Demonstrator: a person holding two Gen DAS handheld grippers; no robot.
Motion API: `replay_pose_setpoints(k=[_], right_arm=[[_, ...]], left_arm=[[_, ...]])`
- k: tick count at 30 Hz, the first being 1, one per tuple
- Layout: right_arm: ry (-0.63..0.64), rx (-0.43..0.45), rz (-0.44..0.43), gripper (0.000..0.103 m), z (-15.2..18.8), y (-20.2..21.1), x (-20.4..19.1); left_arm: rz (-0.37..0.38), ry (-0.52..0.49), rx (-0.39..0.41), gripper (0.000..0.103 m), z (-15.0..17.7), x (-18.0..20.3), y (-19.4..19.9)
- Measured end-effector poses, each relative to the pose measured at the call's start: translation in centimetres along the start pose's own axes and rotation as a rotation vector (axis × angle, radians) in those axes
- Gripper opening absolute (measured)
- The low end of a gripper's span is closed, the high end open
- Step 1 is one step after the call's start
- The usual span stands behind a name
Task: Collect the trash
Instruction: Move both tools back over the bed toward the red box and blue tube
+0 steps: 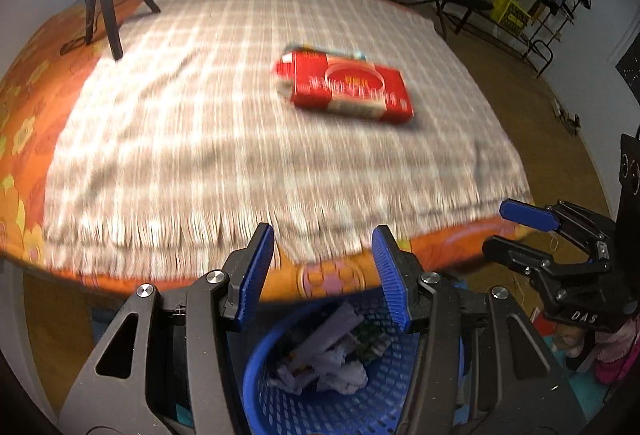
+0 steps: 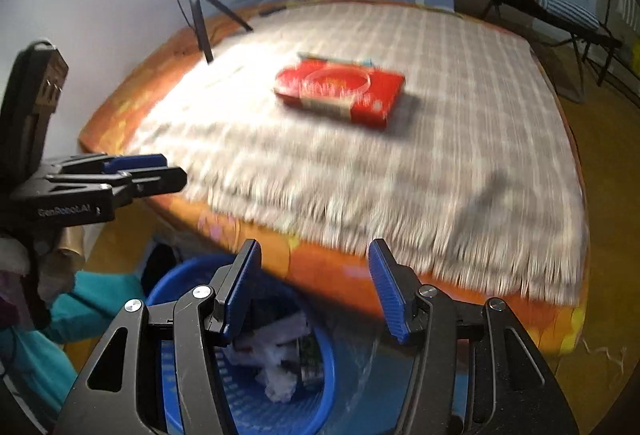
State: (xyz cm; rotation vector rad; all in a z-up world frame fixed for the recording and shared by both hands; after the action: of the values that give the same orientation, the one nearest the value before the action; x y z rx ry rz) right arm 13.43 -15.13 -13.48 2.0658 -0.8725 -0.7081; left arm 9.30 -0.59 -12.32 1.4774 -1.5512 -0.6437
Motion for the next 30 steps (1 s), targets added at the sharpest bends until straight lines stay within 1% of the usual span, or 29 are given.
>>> replay_pose_setpoints(k=[3,5,10,12,15,19,23,30], right_arm=[[-0.004,0.013,-0.030,0.055,-2.4,-0.3,0.8],[0.013,0.016,-0.030,0.055,-3.9,-0.6,1.4],[0.016,0.029,-0.060,0.055,-7.1,-1.7,3.0],[0.000,0.028,-0.084,0.055,-8.5,-2.6,3.8],[-0.012,0.031,-0.091,0.055,-10.2,-3.7,4.6],[-0.009,0.030,-0.114,0.055,-12.4,-5.4,5.2],[0.018,0.020,-0.112,0.055,-14.2,-7.8,5.1],[0.046,0.009,-0.104,0.055,-15.9,-10.8,5.5]], left_arm=[[0.008,0.002,0.029,0.052,-2.2,-0.3,-0.1],[0.007,-0.008,0.053,0.052,-3.6,-0.6,-0.1],[-0.028,-0.063,0.099,0.052,-7.5,-1.9,-0.9],[-0.024,-0.053,0.102,0.052,-8.4,-2.6,-1.3],[-0.009,-0.019,0.107,0.052,-10.1,-4.0,-2.1],[-0.013,-0.030,0.114,0.052,-11.6,-4.8,-2.8],[0.007,-0.020,0.117,0.052,-12.8,-5.6,-3.5],[0.032,-0.022,0.106,0.052,-13.2,-6.2,-4.5]])
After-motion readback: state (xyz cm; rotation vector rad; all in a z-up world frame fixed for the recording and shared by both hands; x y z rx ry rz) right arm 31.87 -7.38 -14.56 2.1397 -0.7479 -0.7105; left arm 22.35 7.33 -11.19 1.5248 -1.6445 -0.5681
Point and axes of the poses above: each gripper's, at about its wrist camera, not at the fingertips, and y roughly against the way its jaws point, x to its right, z to its underside, the point moved 7 cm from there along -y, roughly the way its jaws point
